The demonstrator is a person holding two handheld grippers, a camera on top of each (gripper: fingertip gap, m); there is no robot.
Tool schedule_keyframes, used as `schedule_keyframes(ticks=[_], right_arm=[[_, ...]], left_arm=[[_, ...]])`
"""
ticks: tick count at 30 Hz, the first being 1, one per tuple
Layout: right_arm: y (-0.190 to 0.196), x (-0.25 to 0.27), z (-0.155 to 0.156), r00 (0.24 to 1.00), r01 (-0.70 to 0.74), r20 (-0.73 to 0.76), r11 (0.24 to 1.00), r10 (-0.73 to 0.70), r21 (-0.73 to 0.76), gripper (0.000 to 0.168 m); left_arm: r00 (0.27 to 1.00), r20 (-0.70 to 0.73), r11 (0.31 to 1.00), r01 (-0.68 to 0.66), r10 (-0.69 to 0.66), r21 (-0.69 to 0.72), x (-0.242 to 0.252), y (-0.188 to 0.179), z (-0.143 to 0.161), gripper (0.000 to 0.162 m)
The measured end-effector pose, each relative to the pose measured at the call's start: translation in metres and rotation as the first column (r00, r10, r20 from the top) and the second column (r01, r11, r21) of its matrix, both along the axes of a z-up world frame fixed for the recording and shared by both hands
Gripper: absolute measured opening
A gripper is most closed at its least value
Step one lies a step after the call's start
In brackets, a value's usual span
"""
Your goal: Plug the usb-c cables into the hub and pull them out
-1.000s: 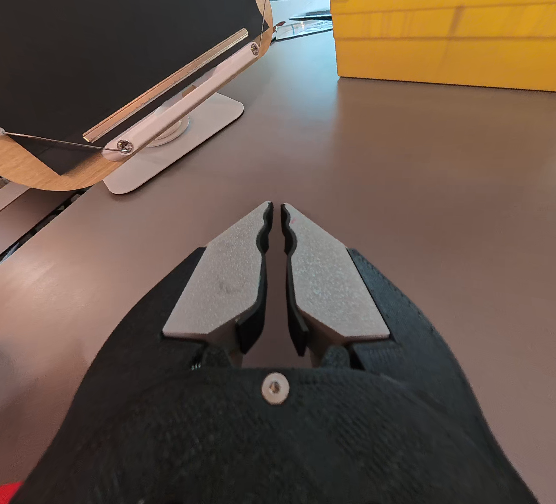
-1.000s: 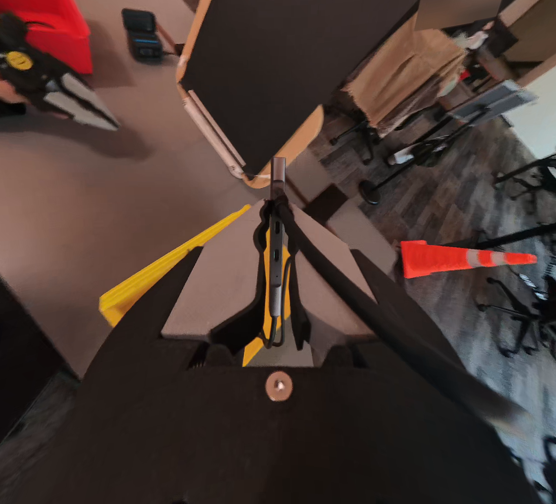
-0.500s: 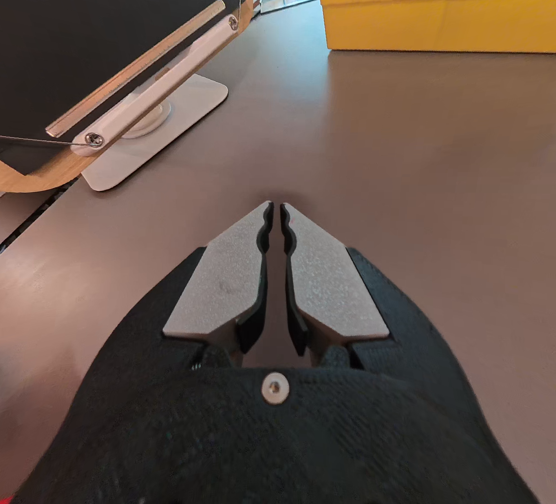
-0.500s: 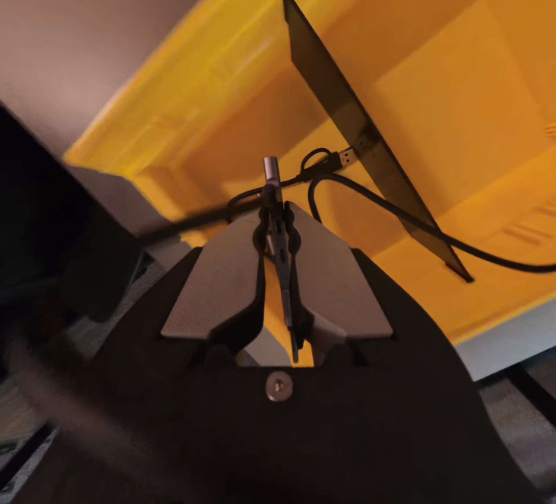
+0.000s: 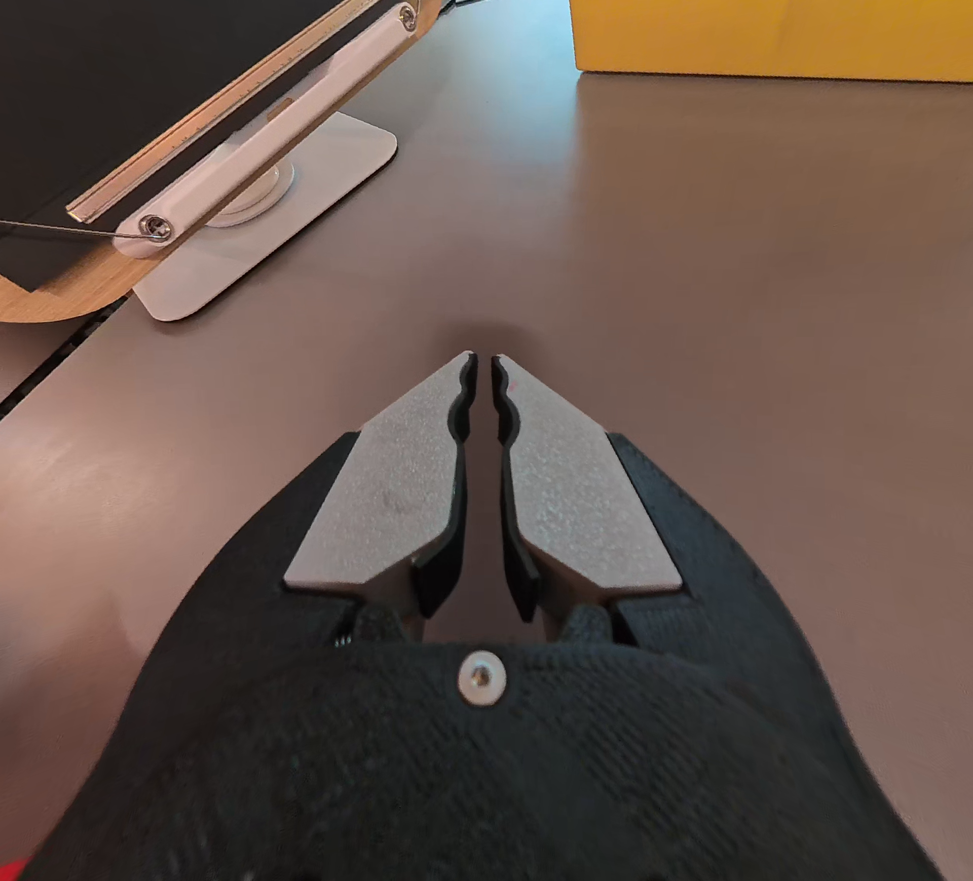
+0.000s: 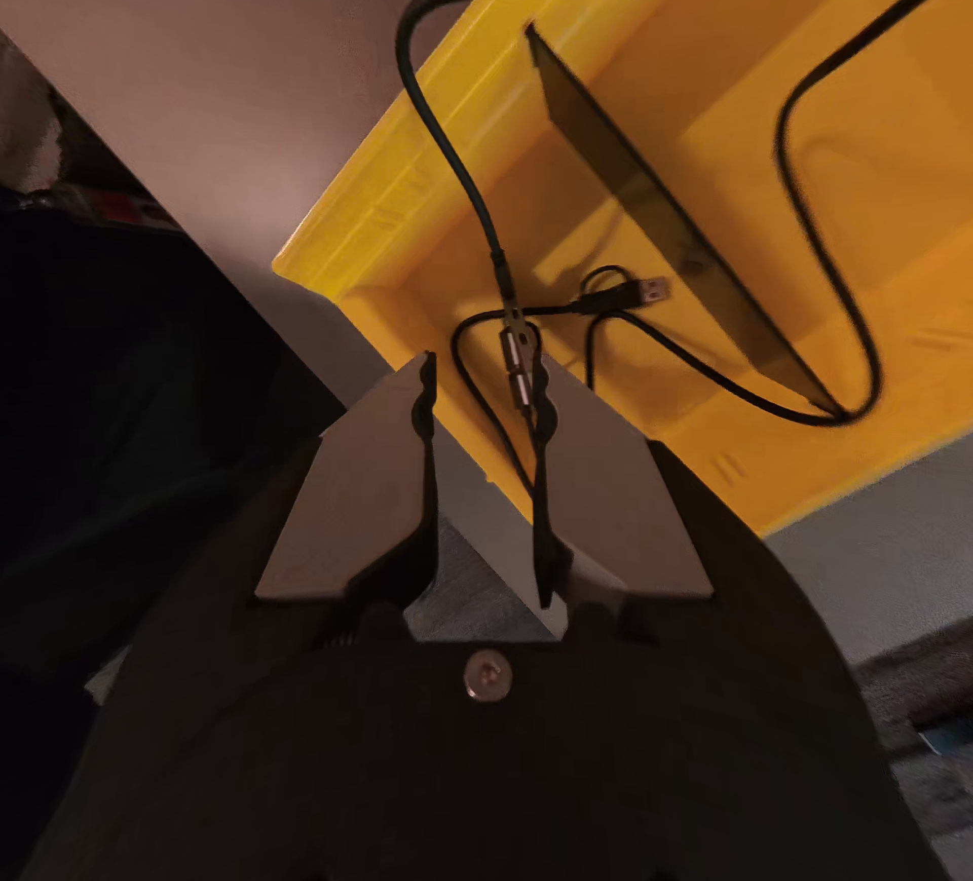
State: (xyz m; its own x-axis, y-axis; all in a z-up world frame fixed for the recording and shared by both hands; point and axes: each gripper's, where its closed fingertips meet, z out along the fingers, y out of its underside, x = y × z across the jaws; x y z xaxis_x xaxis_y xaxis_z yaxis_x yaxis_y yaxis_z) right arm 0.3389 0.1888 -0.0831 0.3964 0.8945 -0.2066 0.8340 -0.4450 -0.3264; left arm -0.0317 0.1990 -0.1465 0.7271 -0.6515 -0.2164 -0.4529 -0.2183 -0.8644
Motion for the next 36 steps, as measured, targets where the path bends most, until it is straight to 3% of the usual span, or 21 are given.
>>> schedule_keyframes(ticks=[7,12,17,21,23,29,36], right_arm=[[0.071,0.006,0.045,0.957,0.250,-0.175,0.965,-0.233,0.079,0.042],[0.109,-0.001,0.010,0.971,0.238,0.005,0.964,-0.240,0.116,0.037],[0.126,-0.031,-0.029,0.985,0.125,0.107,0.984,-0.139,0.130,0.036],[0.146,-0.043,-0.051,0.979,0.111,0.145,0.974,-0.141,0.198,0.027],[0.151,-0.046,-0.051,0.981,0.102,0.140,0.968,-0.136,0.231,0.003],[0.143,-0.049,-0.007,0.991,0.088,0.066,0.939,-0.117,0.333,0.001],[0.083,-0.033,0.065,0.998,0.042,0.031,0.908,-0.061,0.418,0.000]], left_arm=[[1.000,-0.017,1.000,0.000,0.000,-0.013,0.001,0.000,-0.006,0.003],[1.000,-0.030,1.000,-0.003,0.002,-0.022,-0.001,0.001,-0.010,0.003],[0.999,-0.035,1.000,-0.009,0.008,-0.022,-0.004,0.002,-0.010,0.003],[0.999,-0.037,1.000,-0.002,0.001,-0.017,-0.002,0.001,-0.009,0.002],[0.999,-0.041,1.000,-0.001,0.000,-0.017,-0.002,0.001,-0.009,0.002],[0.999,-0.035,1.000,-0.008,0.008,-0.010,-0.003,0.001,-0.007,0.001],[0.999,-0.051,1.000,-0.006,0.006,-0.003,-0.001,0.001,-0.007,0.001]])
